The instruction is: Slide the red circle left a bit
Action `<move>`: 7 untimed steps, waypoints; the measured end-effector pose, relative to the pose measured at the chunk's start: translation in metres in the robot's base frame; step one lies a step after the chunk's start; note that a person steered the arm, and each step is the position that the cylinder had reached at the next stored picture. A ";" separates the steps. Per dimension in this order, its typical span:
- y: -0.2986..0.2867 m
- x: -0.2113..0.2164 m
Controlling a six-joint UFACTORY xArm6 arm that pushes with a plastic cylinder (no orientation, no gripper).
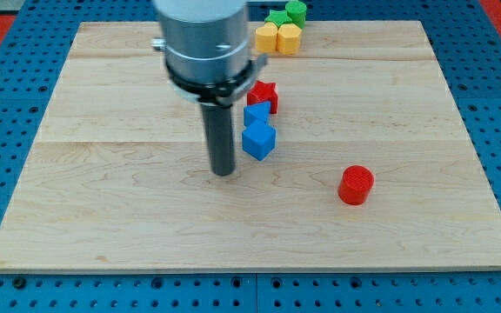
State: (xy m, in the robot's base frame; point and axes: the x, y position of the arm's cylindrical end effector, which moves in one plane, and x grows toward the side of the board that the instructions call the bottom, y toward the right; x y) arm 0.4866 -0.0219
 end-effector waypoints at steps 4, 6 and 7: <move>0.249 0.001; 0.247 0.021; 0.229 0.021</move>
State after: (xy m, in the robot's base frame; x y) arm 0.5080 0.2067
